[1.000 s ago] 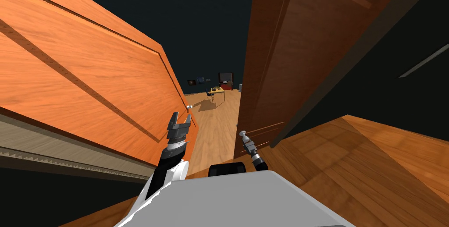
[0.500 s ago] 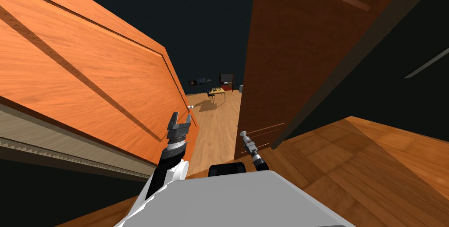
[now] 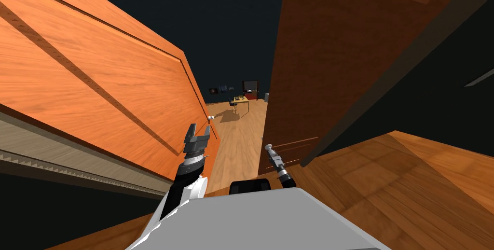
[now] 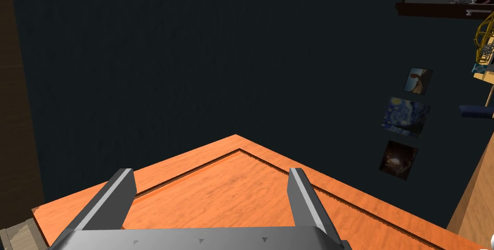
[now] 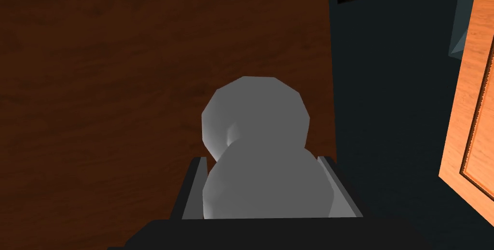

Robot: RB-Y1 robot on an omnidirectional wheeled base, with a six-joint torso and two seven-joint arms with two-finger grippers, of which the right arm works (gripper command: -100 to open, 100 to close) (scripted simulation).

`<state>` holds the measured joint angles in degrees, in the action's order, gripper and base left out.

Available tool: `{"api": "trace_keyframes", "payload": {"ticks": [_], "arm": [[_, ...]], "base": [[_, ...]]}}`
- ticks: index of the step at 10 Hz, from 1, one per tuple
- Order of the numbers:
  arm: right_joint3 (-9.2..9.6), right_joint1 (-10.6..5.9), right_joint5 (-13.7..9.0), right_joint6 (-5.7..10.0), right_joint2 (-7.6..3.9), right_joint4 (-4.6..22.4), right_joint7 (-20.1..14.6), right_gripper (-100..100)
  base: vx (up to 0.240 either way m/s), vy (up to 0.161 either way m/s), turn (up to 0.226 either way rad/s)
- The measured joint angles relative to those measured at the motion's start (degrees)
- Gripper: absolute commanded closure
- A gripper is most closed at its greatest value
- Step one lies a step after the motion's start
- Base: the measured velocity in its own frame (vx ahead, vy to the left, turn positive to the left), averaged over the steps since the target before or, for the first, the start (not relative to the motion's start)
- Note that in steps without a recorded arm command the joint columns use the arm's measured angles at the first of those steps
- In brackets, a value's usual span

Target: Push the door open

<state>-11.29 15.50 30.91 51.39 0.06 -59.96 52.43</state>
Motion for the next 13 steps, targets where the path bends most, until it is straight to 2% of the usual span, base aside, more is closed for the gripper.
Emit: {"api": "trace_keyframes", "payload": {"ticks": [1,3,5,10,12,13], "arm": [[0.25,0.37,-0.55,-0.22,-0.07,-0.63,-1.30,100],[0.07,-0.98,-2.73,0.46,-0.67,1.39,-4.03,100],[0.36,-0.89,-3.96,-0.06,-0.97,0.59,-6.88,100],[0.41,-1.99,-8.42,0.49,-1.61,1.39,-13.60,100],[0.57,-1.74,-10.70,0.25,-2.17,0.23,-17.03,100],[0.29,-2.19,-11.48,0.48,-2.37,0.80,-18.26,-100]], "base": [[0.033,0.010,0.055],[0.033,0.007,0.046],[0.034,0.008,0.046],[0.032,-0.004,0.036],[0.045,-0.017,0.032],[-0.020,-0.002,-0.192]]}}
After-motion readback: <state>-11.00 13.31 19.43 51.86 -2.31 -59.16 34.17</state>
